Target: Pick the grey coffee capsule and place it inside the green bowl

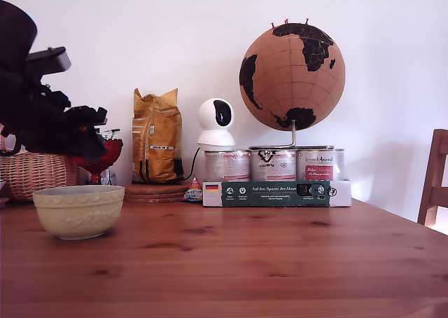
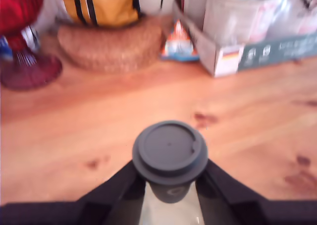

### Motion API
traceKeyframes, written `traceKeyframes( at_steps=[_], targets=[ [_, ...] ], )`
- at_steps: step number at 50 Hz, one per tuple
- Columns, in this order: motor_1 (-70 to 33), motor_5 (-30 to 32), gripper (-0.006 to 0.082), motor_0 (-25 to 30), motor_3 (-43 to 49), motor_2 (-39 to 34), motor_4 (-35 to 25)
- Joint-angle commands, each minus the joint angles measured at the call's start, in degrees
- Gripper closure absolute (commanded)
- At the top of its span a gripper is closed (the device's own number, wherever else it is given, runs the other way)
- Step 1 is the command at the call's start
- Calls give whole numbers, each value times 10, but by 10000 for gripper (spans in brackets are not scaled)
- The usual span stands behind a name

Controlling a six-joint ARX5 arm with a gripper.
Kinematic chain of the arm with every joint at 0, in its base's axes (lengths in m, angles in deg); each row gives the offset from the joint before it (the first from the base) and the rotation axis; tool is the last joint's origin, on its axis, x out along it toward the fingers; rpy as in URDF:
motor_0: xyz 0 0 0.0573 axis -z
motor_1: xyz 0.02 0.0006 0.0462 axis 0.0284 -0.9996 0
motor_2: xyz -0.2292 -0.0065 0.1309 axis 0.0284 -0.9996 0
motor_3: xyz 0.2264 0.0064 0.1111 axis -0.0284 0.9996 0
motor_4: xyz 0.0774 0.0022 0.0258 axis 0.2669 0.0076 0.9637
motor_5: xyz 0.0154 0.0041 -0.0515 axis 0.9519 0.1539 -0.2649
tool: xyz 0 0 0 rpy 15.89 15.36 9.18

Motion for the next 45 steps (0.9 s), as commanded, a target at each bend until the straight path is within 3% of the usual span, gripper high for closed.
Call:
traceKeyframes(
  at_steps=[1,9,18,26,31,37,45],
  targets=[
    [-2,5,615,1,118,7,0],
    [-2,6,615,1,181,16,0],
    [-2,7,606,0,189,17,6],
    [-2,7,384,1,196,21,12],
    [-2,7,371,1,219,36,13],
    [0,7,460,1,260,71,13],
    [24,7,724,1,291,107,12]
  ],
)
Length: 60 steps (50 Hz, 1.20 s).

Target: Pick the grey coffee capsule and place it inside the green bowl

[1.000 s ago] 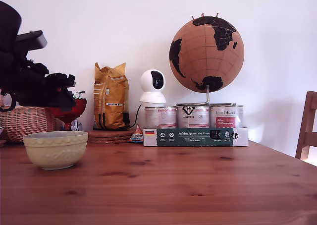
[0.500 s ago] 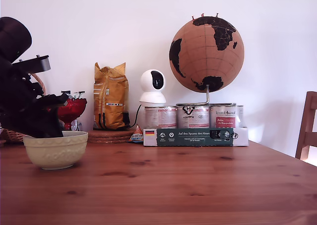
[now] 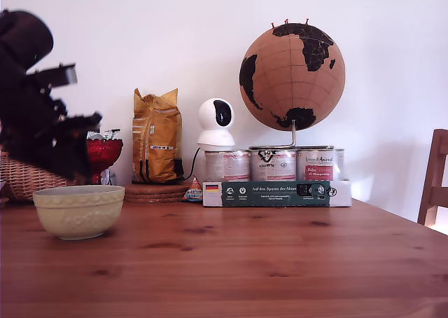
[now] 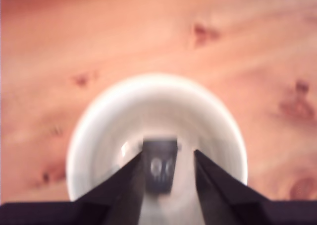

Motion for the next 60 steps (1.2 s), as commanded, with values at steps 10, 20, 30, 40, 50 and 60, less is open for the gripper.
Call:
traceKeyframes(
  at_steps=[10,20,30,40,50,60],
  targets=[
    [112,0,788,0,16,-1,11],
    [200,0,788,-12,52,-3,45],
    [265,0,788,-33,72,-33,58],
    [321,0,788,-54,62,-90,74],
    [379,0,788,-72,38,-140,75],
    [438,-2,788,-76,12,-189,79]
  ],
)
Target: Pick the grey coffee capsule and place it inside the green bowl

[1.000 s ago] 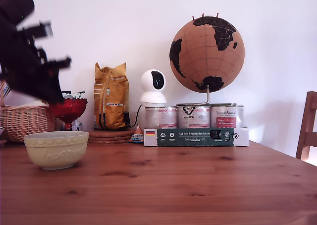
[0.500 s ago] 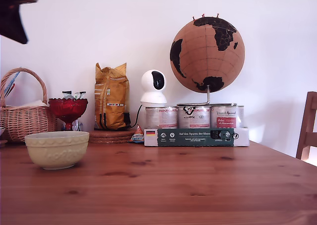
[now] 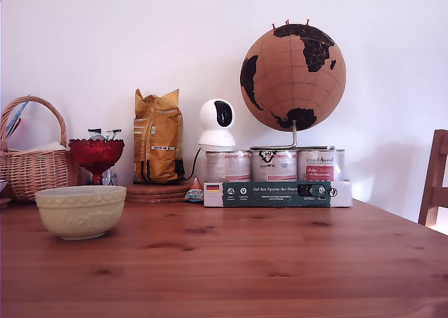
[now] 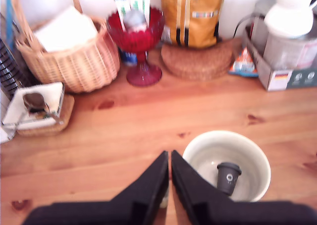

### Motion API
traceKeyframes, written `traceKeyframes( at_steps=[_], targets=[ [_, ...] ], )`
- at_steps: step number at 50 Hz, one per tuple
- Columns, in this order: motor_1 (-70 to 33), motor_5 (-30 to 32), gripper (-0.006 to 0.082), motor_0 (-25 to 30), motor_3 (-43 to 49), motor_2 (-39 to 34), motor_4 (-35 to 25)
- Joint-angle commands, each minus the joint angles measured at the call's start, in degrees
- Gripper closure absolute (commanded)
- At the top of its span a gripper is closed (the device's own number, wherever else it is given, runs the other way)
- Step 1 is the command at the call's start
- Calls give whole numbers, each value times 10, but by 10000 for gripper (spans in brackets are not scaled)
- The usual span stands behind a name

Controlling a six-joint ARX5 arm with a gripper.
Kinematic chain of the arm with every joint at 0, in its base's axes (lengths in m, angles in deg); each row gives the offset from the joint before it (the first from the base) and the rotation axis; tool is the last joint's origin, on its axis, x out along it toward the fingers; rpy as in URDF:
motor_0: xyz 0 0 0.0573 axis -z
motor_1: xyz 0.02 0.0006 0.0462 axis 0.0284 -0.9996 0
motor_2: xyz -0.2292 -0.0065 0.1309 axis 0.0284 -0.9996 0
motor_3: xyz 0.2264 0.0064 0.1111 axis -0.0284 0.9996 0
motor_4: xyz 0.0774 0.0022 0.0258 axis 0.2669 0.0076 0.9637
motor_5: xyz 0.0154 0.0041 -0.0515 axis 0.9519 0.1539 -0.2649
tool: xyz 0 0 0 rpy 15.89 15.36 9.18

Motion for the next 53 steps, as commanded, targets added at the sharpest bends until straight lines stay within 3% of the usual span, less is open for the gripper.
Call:
traceKeyframes(
  at_steps=[1,31,53],
  targets=[
    [16,-2,788,-2,-12,-29,1],
    [146,-30,788,-2,-129,-177,2],
    [184,-30,788,-2,-154,-189,1]
  ],
)
